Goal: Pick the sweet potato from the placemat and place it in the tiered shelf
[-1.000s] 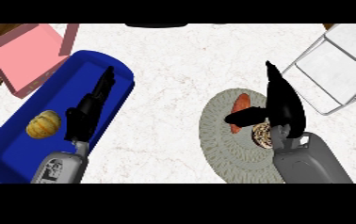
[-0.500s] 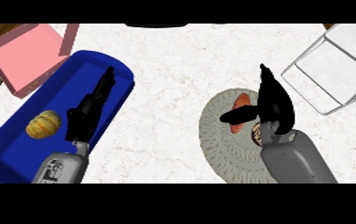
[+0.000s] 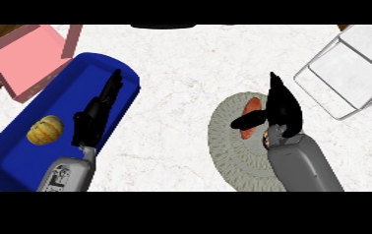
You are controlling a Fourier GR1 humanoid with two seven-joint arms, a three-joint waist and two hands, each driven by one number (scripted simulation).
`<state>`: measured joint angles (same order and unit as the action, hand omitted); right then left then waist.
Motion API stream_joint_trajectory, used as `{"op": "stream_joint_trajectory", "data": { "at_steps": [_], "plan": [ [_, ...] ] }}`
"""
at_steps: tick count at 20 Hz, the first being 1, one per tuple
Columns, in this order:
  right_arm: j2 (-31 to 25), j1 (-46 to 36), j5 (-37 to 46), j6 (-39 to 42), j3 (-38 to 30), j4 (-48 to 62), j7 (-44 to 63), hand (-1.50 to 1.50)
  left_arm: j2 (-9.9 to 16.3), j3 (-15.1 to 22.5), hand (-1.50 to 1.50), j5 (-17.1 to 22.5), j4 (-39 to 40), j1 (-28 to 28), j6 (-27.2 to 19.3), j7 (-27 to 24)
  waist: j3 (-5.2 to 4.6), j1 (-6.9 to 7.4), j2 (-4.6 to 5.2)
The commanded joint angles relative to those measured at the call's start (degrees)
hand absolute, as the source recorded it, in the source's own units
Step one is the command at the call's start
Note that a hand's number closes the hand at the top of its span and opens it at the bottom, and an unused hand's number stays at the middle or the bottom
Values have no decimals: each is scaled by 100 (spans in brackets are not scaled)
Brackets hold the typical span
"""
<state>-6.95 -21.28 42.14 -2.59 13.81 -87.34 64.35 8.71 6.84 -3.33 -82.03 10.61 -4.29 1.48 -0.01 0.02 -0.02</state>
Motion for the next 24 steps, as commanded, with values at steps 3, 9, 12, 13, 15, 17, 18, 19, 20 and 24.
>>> {"op": "stream_joint_trajectory", "data": {
  "at_steps": [3, 9, 12, 13, 15, 17, 18, 19, 20, 24],
  "plan": [
    [197, 154, 298, 321, -69, -115, 583, -150, -80, -82, 0, -138, 233, 117, 12, -70, -1, -18, -2],
    [368, 482, 498, 308, -196, -96, 331, -150, -5, -134, 0, -76, -87, -172, 258, -31, 0, -8, -5],
    [358, 268, 523, 239, -489, 413, 7, -150, -111, -255, 0, -176, 105, 256, 92, 167, 1, -5, 0],
    [471, 509, 591, -91, -445, 569, -281, -150, -185, -101, 0, -203, -223, -13, 118, 183, 2, 6, -1],
    [396, 347, 441, 139, -722, 623, -366, -150, -159, -190, 0, -222, -93, -2, 193, 91, 1, 3, 1],
    [584, 453, 606, 184, -488, 541, -191, -150, 6, -446, 0, -46, 131, 160, 440, 21, 1, -5, 0],
    [586, 504, 634, -110, -578, 824, -535, -150, -237, -346, 0, -262, 428, 154, 171, -289, 1, -5, 4],
    [631, 340, 604, -77, -668, 1008, -538, -150, -162, -244, 0, -231, -303, 58, 275, 325, 2, 12, 0],
    [558, 142, 575, -12, -831, 1082, -585, -150, -299, -157, 0, -354, -91, -266, 190, -151, 1, 14, 1],
    [664, 31, 591, -226, -901, 1646, -899, -150, -256, -343, 0, -298, 12, 46, 363, 38, 1, 9, 4]
  ]
}}
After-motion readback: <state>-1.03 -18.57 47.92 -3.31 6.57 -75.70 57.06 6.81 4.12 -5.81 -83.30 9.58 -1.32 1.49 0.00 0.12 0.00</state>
